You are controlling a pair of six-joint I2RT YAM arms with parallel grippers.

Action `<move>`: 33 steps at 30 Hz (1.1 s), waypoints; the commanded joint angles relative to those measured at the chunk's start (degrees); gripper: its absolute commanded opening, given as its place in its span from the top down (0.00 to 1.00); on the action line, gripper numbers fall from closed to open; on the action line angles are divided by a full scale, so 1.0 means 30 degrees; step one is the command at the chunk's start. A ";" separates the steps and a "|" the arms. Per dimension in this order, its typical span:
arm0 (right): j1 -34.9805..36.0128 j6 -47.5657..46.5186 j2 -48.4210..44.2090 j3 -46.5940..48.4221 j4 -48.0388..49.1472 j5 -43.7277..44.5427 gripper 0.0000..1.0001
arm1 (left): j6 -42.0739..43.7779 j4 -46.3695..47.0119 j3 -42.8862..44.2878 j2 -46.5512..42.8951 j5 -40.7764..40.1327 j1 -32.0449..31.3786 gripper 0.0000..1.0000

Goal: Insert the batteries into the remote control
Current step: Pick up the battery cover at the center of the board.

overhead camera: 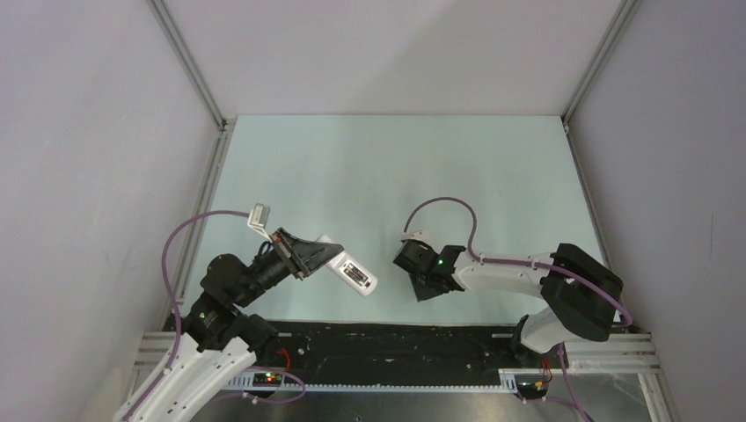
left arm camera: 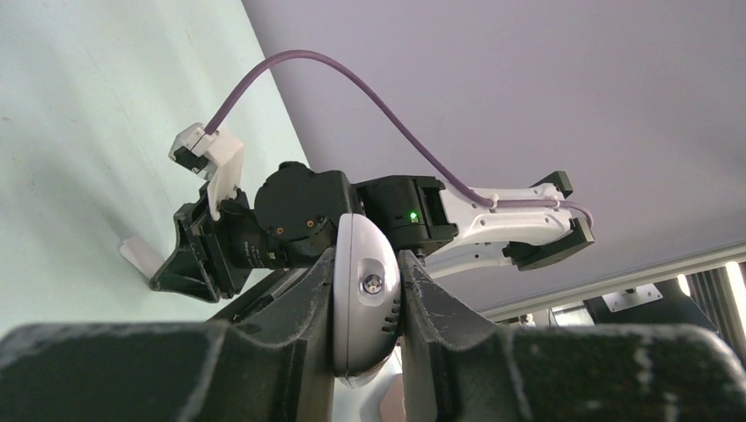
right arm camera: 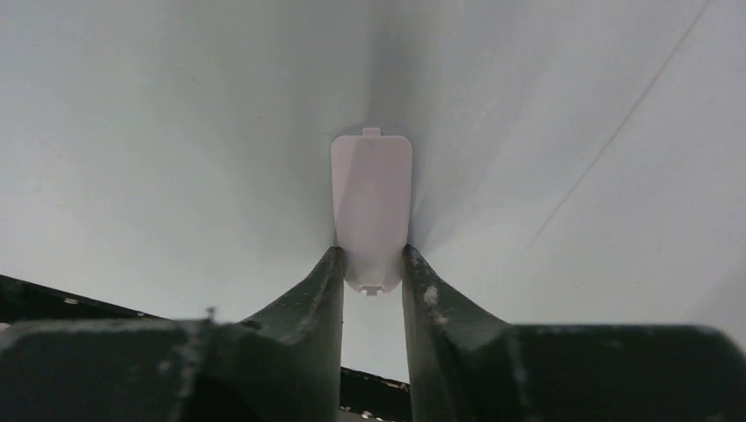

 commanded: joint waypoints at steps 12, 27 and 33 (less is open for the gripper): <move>0.0715 0.0550 0.0972 0.0011 0.0323 0.0455 0.45 | -0.0101 0.0479 0.0341 0.0041 -0.0117 0.0022 0.99; 0.1141 0.0961 0.1686 0.0683 -0.0726 0.1706 0.65 | -0.0146 0.0478 0.0224 -0.0126 -0.0095 0.0014 0.99; 0.1119 0.1084 0.0901 0.0692 -0.0831 0.2003 0.67 | -0.0154 0.0494 0.0208 -0.0248 -0.0138 0.0038 0.99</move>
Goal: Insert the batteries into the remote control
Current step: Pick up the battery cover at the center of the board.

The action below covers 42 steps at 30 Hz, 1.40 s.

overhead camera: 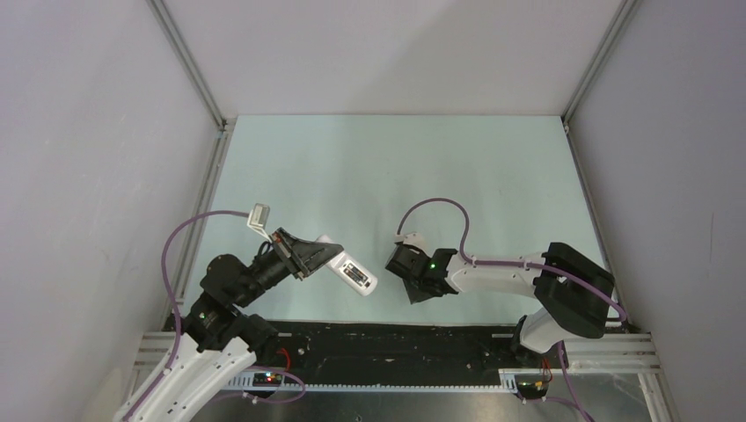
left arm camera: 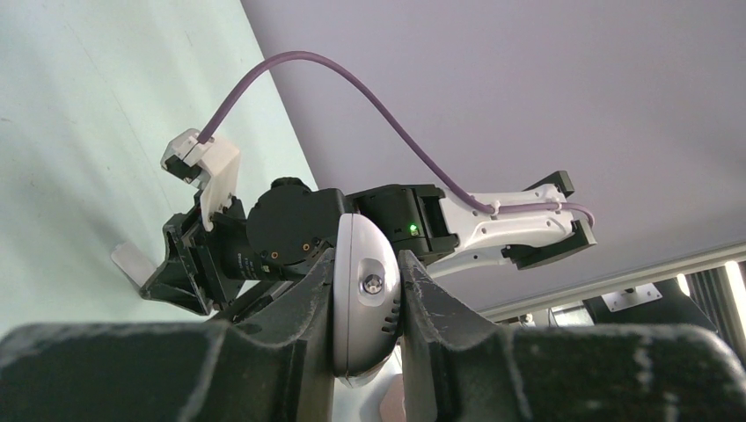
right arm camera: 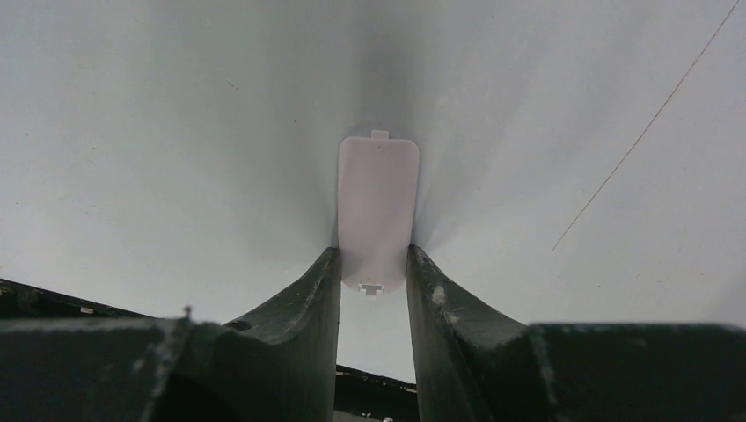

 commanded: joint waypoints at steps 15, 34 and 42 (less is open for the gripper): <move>-0.1110 -0.0401 -0.6242 0.0316 -0.4431 0.1169 0.67 | -0.0304 0.0466 -0.0396 -0.0026 -0.0741 0.0030 0.99; -0.1921 -0.0141 -1.2584 0.1245 -0.3836 -0.1496 0.65 | -0.0458 0.0560 -0.0531 -0.0113 -0.0544 0.0020 0.99; -0.3139 0.1449 -1.6032 0.1260 -0.0863 -0.5424 0.65 | -0.0555 0.0582 -0.0441 -0.0090 -0.0648 0.0023 0.99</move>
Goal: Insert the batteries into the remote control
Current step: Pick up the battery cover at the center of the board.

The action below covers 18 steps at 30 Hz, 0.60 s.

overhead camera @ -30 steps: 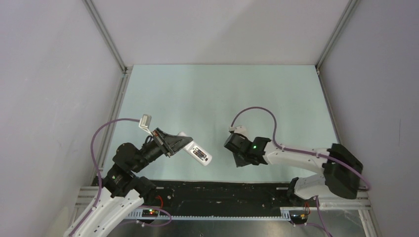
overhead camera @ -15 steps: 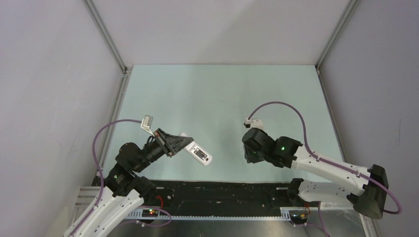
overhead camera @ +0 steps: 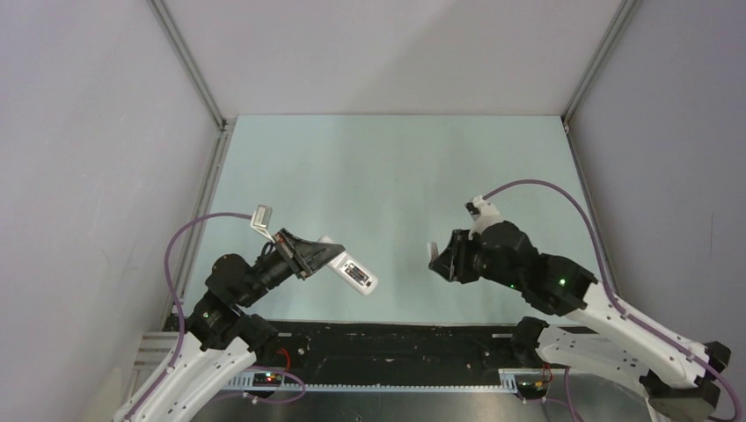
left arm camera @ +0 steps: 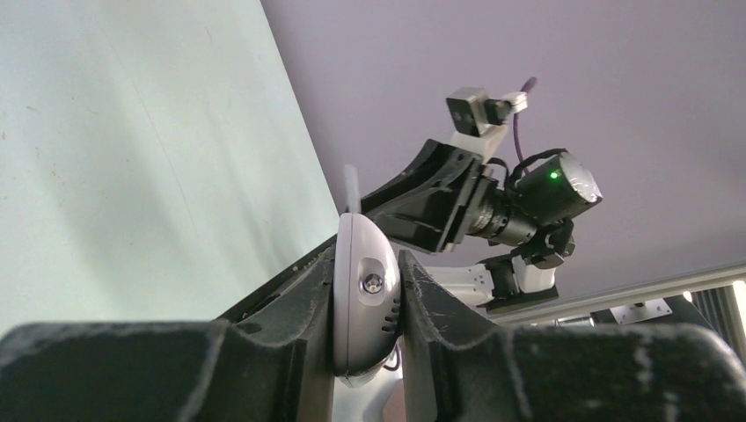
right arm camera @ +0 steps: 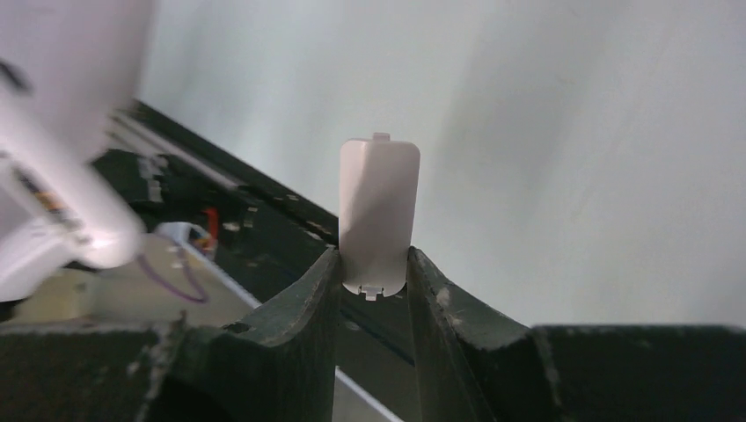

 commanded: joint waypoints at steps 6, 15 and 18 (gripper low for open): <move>-0.0628 0.2278 -0.2147 0.0800 0.4394 -0.4735 0.65 | -0.0381 0.0579 0.0359 -0.0089 -0.0198 0.0024 0.99; -0.0647 -0.0862 -0.1201 0.2424 0.4037 -0.6808 0.66 | -0.0981 0.0827 0.0271 0.0723 0.0325 0.0000 0.99; -0.0144 -0.2930 0.0640 0.4888 0.1468 -0.5995 0.66 | -0.1090 0.1016 0.0116 0.1140 0.0474 0.0028 0.99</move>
